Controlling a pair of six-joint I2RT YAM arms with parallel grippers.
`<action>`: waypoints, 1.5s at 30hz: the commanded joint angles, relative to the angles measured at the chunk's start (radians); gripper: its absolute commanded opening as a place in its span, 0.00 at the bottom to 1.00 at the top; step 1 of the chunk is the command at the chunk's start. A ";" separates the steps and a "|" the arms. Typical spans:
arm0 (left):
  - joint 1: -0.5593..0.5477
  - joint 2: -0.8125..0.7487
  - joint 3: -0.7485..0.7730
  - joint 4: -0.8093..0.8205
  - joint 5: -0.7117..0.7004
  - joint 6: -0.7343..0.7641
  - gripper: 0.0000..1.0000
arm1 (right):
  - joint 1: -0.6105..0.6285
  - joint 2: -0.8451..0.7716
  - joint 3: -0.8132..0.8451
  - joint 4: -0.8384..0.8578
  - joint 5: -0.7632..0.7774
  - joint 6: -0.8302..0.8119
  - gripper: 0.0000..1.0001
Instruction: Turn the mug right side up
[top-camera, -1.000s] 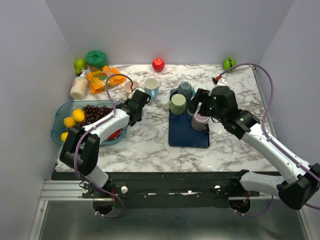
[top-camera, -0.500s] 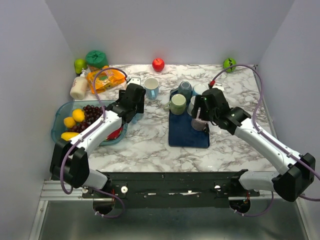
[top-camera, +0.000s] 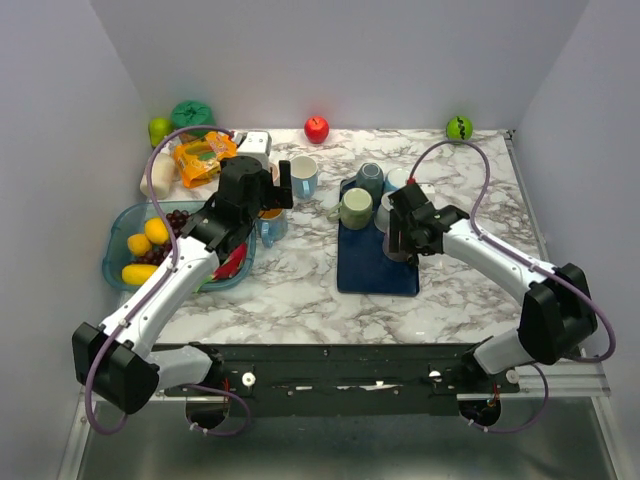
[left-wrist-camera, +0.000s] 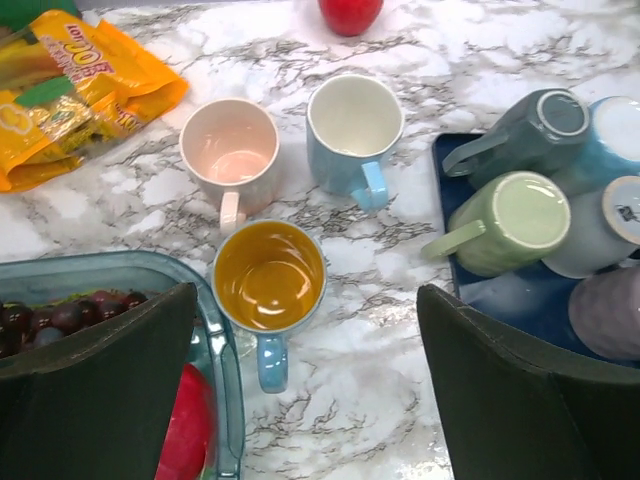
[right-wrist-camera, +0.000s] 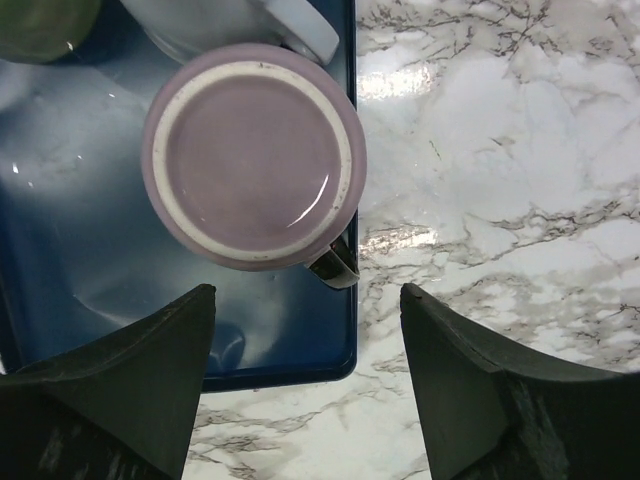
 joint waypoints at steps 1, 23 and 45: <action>0.001 -0.048 0.032 0.056 0.107 0.007 0.99 | -0.002 0.055 -0.013 -0.007 -0.020 -0.031 0.80; 0.001 -0.054 0.031 0.039 0.144 -0.022 0.99 | -0.003 0.120 -0.044 0.123 -0.174 -0.125 0.53; 0.001 -0.087 -0.009 0.082 0.196 -0.056 0.99 | -0.003 0.088 -0.087 0.184 -0.063 -0.111 0.01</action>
